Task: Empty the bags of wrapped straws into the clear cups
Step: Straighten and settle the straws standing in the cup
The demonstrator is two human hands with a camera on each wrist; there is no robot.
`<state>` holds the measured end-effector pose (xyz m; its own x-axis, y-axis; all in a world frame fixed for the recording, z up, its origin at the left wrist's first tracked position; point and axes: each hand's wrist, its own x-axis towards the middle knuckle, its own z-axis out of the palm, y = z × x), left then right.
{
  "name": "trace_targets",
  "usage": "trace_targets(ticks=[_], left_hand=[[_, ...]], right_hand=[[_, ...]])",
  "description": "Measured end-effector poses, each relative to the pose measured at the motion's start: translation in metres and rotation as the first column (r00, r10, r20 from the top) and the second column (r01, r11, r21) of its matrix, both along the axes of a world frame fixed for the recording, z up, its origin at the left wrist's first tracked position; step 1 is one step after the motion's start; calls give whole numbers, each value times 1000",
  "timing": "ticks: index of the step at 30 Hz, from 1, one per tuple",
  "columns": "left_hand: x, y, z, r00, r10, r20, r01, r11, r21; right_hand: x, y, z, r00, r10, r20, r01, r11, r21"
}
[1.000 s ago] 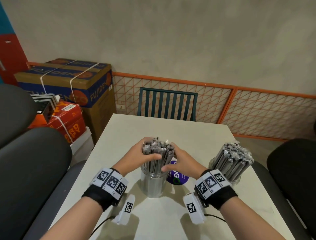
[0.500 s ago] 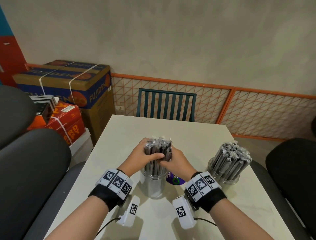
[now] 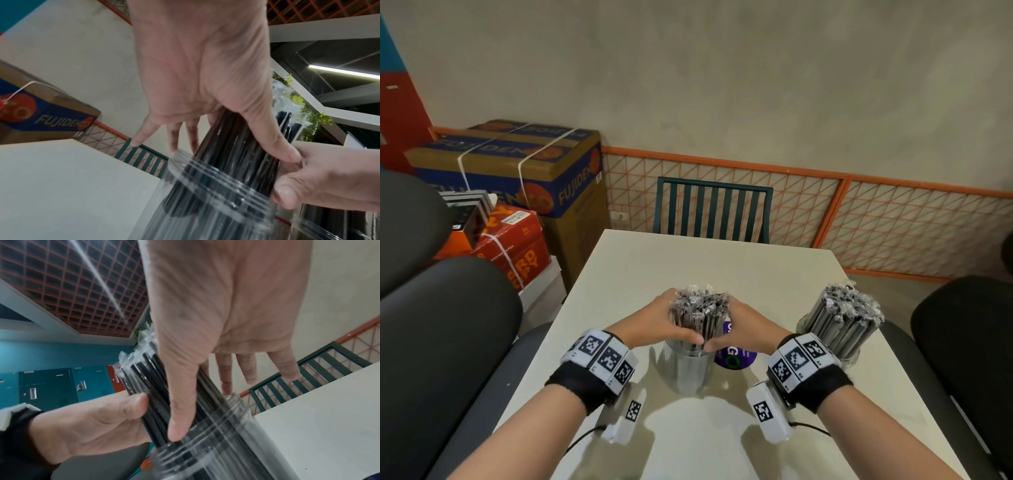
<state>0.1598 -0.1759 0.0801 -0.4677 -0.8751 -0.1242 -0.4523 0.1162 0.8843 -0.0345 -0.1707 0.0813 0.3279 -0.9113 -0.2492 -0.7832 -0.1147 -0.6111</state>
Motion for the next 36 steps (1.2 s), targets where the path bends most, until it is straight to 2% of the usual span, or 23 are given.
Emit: trace_targets(ticks=[2,5,10,12,16,21,28,31,34,36], left_hand=[[1,1,-5,999,33,9,-33,999,-17],[-1,3,-4,998,20,-67,-21,999,-26],[-10,2,2,981,123,-147,-140,984,-107],[-12,3,10,978,130,-162,-155,976,-153],[-7,-1,26,975,107,-195,-149,964,-220],[-6,-2,29,991,39,-131,-66,976,-209],[-6,-6,42,986,67,-152,-103,964,-246],[-4,-9,48,999,-9,-50,-2,977,-215],[0,-12,49,993,-102,58,108,988,-110],[1,-15,44,987,-128,99,133,990,-43]], right_hand=[[-1,4,0,998,-9,66,10,1000,-9],[4,11,-4,985,-43,168,54,997,-64],[19,19,-18,956,-123,266,181,961,-209],[21,18,-12,934,-149,325,238,938,-253],[15,12,2,886,-163,433,291,924,-248],[8,9,4,914,-107,392,196,961,-197],[7,3,18,917,-77,392,179,956,-231],[3,0,20,930,-55,365,128,976,-179],[-2,-1,19,957,-16,291,53,991,-121],[-2,-1,18,966,-10,259,34,996,-87]])
